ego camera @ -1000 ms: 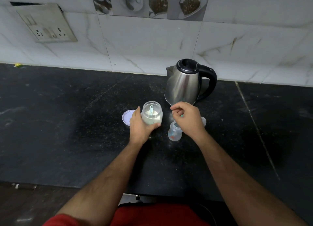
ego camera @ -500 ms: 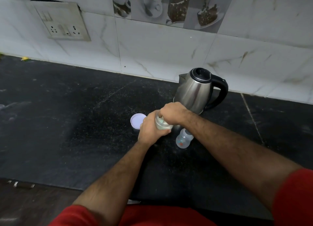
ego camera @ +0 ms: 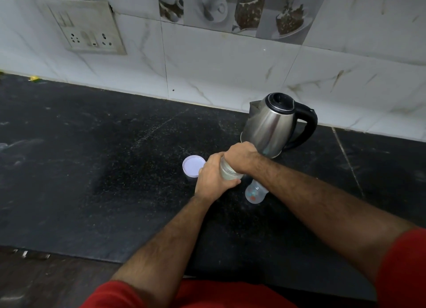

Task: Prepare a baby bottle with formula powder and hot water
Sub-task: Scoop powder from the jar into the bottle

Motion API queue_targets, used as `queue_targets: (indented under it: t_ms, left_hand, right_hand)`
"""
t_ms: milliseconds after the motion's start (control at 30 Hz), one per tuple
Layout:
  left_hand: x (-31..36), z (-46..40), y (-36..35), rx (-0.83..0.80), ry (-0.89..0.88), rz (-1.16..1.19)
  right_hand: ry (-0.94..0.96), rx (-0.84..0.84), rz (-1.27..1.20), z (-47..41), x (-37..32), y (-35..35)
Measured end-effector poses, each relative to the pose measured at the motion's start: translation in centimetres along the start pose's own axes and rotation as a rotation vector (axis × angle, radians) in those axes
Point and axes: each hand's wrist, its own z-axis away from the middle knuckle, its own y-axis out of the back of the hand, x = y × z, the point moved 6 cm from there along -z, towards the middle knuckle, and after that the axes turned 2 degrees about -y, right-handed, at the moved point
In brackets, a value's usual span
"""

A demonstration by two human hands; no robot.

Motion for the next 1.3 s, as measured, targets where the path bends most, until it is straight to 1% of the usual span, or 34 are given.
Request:
queue_targets:
  t_ms: [100,233,333,500,567,667,767,833,933,1233,1300]
  left_hand:
    - [-0.6,0.2,-0.1,0.013,0.018,0.055]
    - [-0.8,-0.1,-0.2,0.011,-0.008,0.105]
    - [-0.5,-0.3,-0.2,0.002,-0.034,0.108]
    - [0.3,0.2,-0.1,0.025,-0.075,0.095]
    - [0.5,0.3,-0.1,0.04,-0.062,0.081]
    - [0.7,0.4,-0.4,0.019,-0.044,0.059]
    - [0.9,0.7,-0.2,0.05,-0.037,0.039]
    - [0.7,0.6,-0.4,0.031,-0.001,0.017]
    - [0.7,0.4,-0.9,-0.005,0.002,-0.018]
    - [0.8,1.1,-0.2,0.059,-0.024,-0.017]
    - [0.9,1.0,-0.2,0.057,-0.022,-0.024]
  right_hand:
    - [-0.013,0.027,-0.127,0.6,0.4,0.3]
    - [-0.102,0.075,-0.328,1.6,1.2,0.4]
    - [-0.212,0.135,-0.467,2.3,1.8,0.3]
    - [-0.457,0.212,-0.703,2.6,3.2,-0.3]
    - [-0.533,0.222,-0.762,2.7,3.5,-0.6]
    - [-0.601,0.197,-0.847,2.8,3.5,-1.1]
    - [-0.634,0.149,-0.934,3.0,3.2,-1.5]
    - [-0.645,0.113,-1.009,2.9,3.0,-1.8]
    - [-0.649,0.07,-1.131,2.8,2.5,-2.4]
    - [-0.664,0.077,-1.502,4.4,3.1,-3.9]
    - [-0.657,0.099,-1.573,5.1,3.8,-4.3]
